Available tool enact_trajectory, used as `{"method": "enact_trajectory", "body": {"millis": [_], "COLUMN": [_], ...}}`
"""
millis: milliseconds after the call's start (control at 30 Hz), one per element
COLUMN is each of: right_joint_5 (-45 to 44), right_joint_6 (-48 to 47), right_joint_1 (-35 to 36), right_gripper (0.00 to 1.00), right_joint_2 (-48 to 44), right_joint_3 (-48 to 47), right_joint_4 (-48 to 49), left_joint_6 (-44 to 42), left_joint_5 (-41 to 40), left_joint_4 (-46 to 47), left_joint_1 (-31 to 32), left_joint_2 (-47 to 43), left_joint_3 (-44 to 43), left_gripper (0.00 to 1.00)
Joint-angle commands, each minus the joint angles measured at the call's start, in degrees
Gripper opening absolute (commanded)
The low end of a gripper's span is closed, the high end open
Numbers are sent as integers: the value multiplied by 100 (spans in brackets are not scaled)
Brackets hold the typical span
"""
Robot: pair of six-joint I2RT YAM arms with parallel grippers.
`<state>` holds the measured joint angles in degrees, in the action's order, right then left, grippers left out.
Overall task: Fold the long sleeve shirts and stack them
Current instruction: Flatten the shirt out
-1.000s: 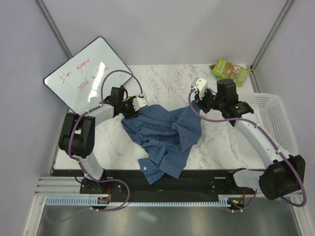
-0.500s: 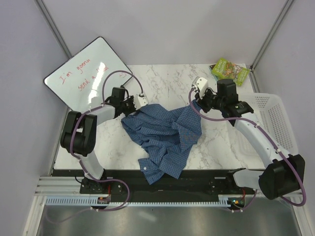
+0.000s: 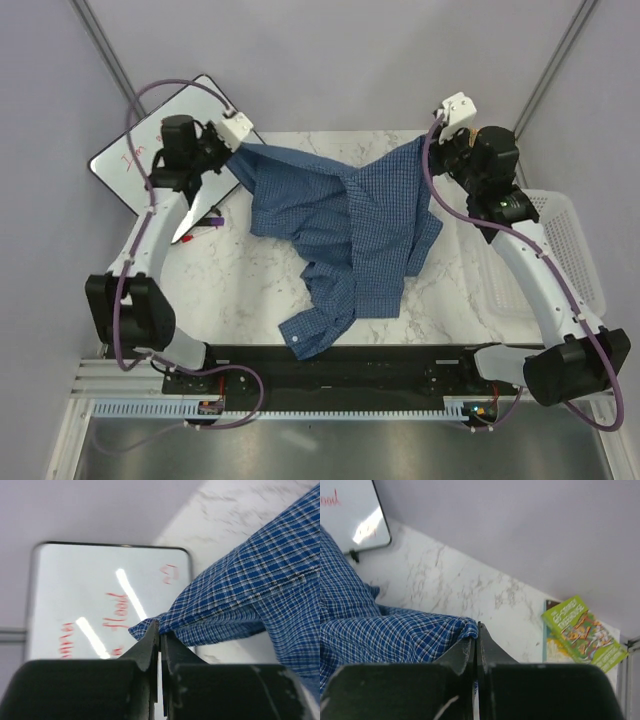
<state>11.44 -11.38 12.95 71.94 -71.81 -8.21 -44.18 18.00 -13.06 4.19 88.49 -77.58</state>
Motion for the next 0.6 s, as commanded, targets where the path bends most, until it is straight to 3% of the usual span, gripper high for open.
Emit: {"method": "enact_trajectory", "body": {"millis": [0, 200, 567], "right_joint_5": [-415, -11, 665], "right_joint_6": [706, 698, 900], "right_joint_1": [-21, -21, -21], "right_gripper": [0, 0, 0], "right_joint_2": [-286, -725, -2149], "right_joint_3": [-834, -1546, -2161], "right_joint_4": [916, 638, -5], "left_joint_6": [358, 533, 630], "left_joint_5": [-33, -841, -1764], "left_joint_4": [-794, -1610, -1902], "left_joint_1": [-225, -225, -216], "left_joint_2": [-1025, -2000, -4892], "left_joint_3": [-706, -1391, -907], "left_gripper": [2, 2, 2]}}
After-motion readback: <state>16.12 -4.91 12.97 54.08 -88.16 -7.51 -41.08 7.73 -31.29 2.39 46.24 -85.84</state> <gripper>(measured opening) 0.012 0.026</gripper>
